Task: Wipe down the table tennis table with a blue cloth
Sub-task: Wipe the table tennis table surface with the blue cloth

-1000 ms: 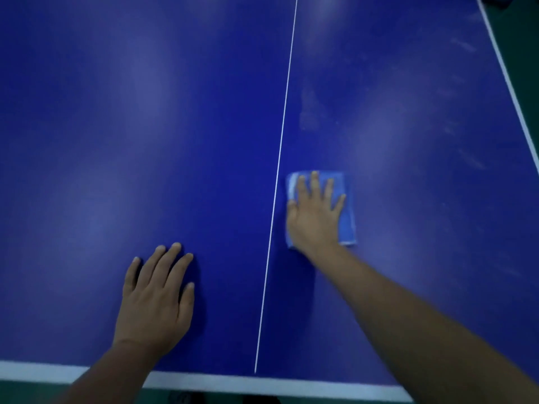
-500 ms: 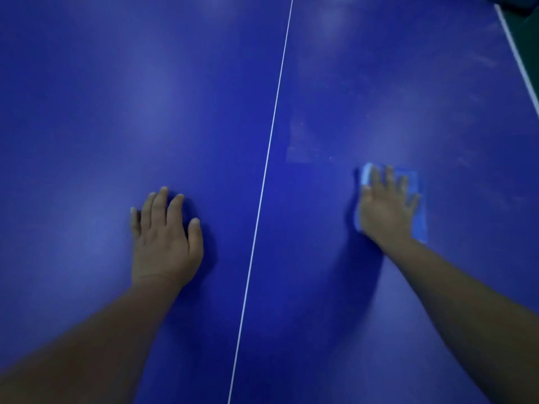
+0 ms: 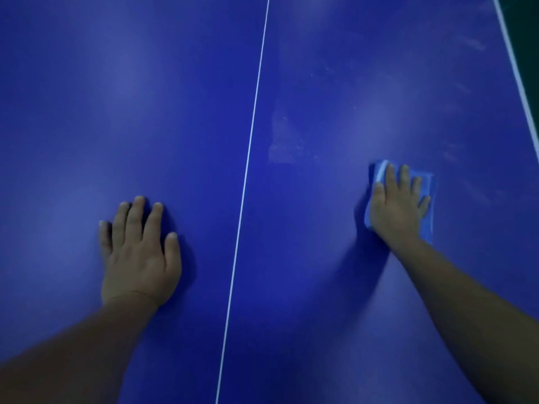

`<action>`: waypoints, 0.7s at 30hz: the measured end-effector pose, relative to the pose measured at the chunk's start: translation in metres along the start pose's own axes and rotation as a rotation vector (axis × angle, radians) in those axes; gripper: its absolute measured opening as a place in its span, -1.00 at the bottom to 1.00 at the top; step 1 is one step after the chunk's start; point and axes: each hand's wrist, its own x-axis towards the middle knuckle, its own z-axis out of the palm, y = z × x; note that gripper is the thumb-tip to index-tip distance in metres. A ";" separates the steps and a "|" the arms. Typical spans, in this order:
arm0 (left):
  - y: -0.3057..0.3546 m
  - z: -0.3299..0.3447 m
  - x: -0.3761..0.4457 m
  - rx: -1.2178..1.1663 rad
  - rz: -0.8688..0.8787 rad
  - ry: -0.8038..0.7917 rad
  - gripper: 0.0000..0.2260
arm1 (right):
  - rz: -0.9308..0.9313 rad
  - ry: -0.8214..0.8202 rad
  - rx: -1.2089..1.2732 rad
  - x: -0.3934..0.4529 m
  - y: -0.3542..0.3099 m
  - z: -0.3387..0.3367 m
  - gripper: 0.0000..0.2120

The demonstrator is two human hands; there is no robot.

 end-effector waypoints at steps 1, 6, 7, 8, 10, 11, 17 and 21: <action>0.000 0.000 0.000 0.003 0.001 -0.002 -0.40 | 0.021 0.002 0.045 -0.006 -0.002 0.000 -0.47; -0.003 0.004 0.000 0.023 0.009 0.016 -0.42 | -0.365 0.076 -0.077 -0.088 -0.091 0.025 -0.45; -0.003 0.004 0.000 0.023 0.012 0.026 -0.42 | -0.481 0.082 -0.067 -0.101 -0.116 0.030 -0.45; -0.004 0.005 0.000 0.023 0.015 0.038 -0.43 | -0.585 0.087 -0.051 -0.111 -0.141 0.035 -0.46; -0.003 0.005 0.001 0.024 0.029 0.067 -0.43 | -0.764 0.052 -0.010 -0.120 -0.190 0.041 -0.47; -0.003 0.006 0.002 0.030 0.036 0.079 -0.44 | -0.839 0.027 0.001 -0.119 -0.211 0.041 -0.47; -0.005 0.006 0.003 0.061 0.033 0.052 -0.44 | -0.641 0.028 -0.155 -0.006 -0.194 0.026 -0.45; -0.006 0.005 0.001 0.046 0.029 0.025 -0.44 | 0.017 0.041 0.093 0.073 -0.107 -0.006 -0.48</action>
